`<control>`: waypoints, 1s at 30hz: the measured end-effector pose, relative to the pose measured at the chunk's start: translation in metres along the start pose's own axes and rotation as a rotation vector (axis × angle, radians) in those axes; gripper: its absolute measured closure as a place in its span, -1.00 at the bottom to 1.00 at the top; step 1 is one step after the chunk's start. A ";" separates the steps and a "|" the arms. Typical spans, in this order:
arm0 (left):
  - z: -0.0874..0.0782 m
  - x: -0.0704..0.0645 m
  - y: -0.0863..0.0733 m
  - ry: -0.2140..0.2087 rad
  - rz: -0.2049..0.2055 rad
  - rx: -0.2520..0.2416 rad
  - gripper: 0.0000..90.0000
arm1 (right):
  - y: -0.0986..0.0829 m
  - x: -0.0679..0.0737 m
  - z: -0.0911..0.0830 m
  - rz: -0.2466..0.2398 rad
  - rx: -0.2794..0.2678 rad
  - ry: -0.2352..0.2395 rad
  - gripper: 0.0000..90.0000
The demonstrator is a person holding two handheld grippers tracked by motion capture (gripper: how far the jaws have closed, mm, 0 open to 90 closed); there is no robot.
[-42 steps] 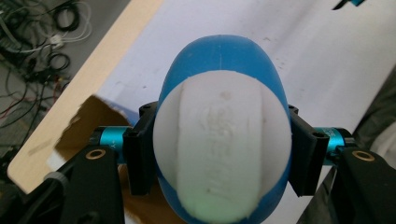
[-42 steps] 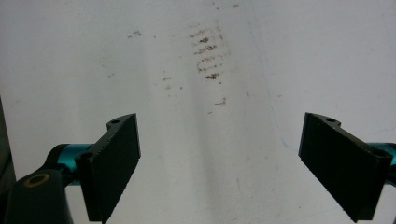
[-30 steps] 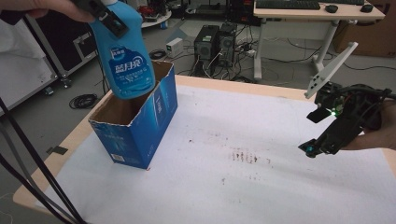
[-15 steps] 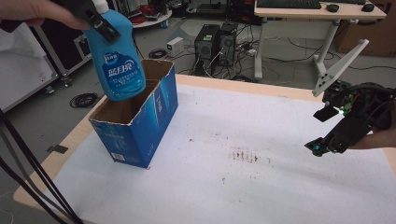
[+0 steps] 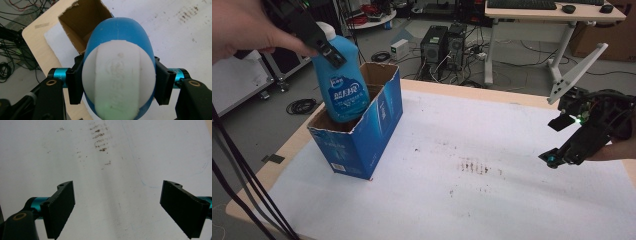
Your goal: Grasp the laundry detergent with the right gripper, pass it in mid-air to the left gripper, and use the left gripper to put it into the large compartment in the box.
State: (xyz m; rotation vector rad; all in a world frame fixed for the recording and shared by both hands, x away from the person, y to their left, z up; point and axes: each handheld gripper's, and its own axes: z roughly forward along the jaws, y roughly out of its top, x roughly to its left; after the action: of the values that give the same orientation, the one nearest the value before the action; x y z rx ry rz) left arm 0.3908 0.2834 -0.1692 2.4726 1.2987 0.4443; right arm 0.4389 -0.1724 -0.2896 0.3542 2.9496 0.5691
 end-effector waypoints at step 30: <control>0.083 -0.010 -0.027 -0.035 0.005 0.101 -0.15 | -0.002 0.001 0.002 0.000 0.024 0.000 -0.73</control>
State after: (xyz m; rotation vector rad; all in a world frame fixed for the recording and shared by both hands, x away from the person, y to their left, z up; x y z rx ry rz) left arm 0.3990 0.2788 -0.2568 2.5548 1.3318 0.3423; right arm 0.4375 -0.1732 -0.2921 0.3562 2.9586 0.5346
